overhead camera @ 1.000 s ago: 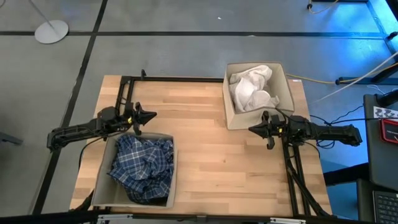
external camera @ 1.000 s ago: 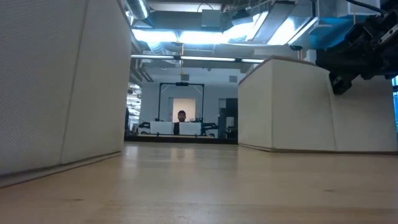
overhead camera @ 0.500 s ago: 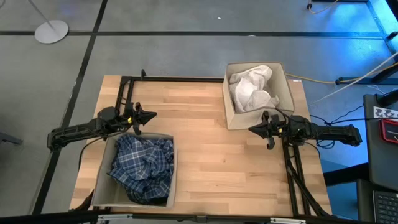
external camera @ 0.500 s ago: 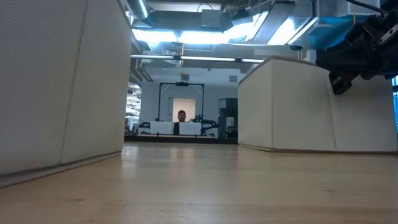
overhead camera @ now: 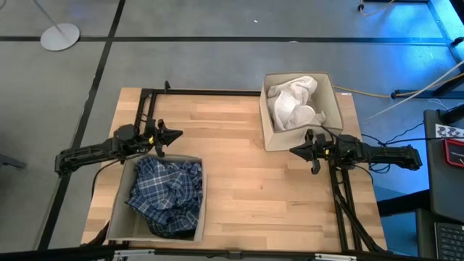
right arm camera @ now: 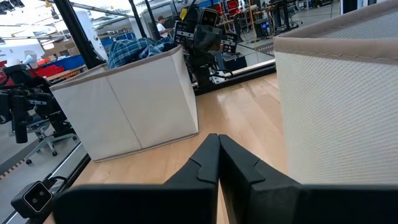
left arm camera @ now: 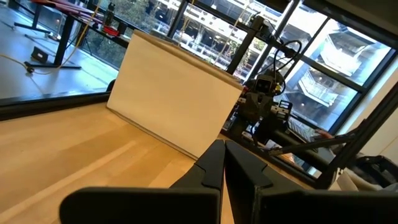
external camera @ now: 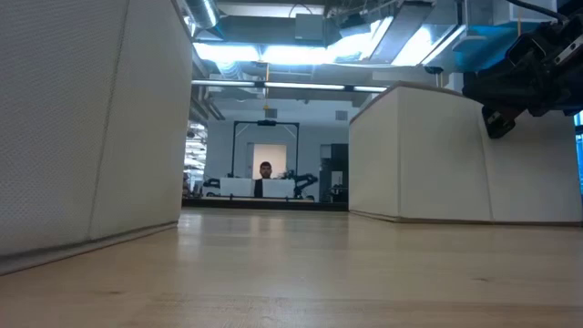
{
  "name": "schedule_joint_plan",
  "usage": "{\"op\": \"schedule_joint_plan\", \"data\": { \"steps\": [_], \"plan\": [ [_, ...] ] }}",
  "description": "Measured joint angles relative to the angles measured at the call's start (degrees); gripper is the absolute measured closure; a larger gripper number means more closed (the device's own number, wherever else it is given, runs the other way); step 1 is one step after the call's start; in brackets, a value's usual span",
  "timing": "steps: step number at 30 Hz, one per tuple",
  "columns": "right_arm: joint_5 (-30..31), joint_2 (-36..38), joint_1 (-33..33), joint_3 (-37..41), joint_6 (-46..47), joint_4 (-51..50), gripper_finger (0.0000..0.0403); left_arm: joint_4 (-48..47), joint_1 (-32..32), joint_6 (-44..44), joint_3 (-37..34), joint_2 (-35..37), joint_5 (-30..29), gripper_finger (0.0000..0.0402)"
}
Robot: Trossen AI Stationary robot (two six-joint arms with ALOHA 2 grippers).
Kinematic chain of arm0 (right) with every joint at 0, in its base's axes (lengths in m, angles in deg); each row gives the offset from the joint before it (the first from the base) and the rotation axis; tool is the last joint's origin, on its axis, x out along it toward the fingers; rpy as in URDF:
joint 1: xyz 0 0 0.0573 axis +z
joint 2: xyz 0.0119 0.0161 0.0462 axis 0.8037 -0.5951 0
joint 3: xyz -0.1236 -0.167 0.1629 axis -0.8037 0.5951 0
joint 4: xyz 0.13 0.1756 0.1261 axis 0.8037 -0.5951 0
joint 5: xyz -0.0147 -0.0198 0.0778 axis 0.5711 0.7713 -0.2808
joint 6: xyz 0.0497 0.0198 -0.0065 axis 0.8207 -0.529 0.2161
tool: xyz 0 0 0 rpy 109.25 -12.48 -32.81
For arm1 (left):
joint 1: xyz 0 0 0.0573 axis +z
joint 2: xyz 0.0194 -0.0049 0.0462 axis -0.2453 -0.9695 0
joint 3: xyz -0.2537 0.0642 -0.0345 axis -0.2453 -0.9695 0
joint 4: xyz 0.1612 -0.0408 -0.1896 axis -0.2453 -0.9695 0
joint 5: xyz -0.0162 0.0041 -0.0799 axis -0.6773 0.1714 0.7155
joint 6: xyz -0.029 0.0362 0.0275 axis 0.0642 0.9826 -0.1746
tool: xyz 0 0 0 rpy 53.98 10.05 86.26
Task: Sort clothes
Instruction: Return to Home Position
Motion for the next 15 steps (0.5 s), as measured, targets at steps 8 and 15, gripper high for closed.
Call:
{"op": "schedule_joint_plan", "data": {
  "steps": [8, 15],
  "plan": [
    [0.0, 0.0, 0.0, 0.0, 0.0, 0.0, 0.0391, 0.0, 0.0, 0.1, 0.0, 0.0, 0.0, 0.0398],
    [0.0, 0.0, 0.0, 0.0, 0.0, 0.0, 0.0391, 0.1, 0.0, -0.3, 0.0, 0.0, 0.0, 0.0398]
  ]
}}
